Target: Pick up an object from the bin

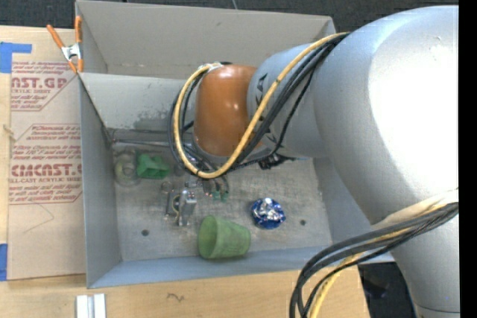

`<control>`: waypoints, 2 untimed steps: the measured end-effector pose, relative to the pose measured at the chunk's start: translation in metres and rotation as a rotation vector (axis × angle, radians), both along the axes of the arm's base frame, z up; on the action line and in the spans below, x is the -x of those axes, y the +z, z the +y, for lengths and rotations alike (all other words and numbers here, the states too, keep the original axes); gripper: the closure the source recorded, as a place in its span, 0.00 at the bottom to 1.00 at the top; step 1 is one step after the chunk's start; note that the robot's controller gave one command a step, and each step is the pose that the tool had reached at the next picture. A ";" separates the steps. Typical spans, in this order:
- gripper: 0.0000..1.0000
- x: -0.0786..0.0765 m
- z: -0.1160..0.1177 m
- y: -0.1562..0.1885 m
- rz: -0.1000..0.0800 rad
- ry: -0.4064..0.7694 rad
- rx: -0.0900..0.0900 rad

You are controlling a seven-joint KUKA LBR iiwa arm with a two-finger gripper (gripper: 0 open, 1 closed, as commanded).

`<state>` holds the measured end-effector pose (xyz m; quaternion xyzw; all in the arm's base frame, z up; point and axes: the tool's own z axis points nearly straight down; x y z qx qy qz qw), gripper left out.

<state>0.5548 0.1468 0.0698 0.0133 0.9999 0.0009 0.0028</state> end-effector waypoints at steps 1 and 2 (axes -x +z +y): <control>0.00 -0.013 0.047 0.020 0.004 0.075 0.008; 0.00 -0.040 0.101 0.031 0.002 -0.048 0.000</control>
Offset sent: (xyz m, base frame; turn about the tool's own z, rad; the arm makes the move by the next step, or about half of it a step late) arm 0.0175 0.0806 0.0302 -0.1066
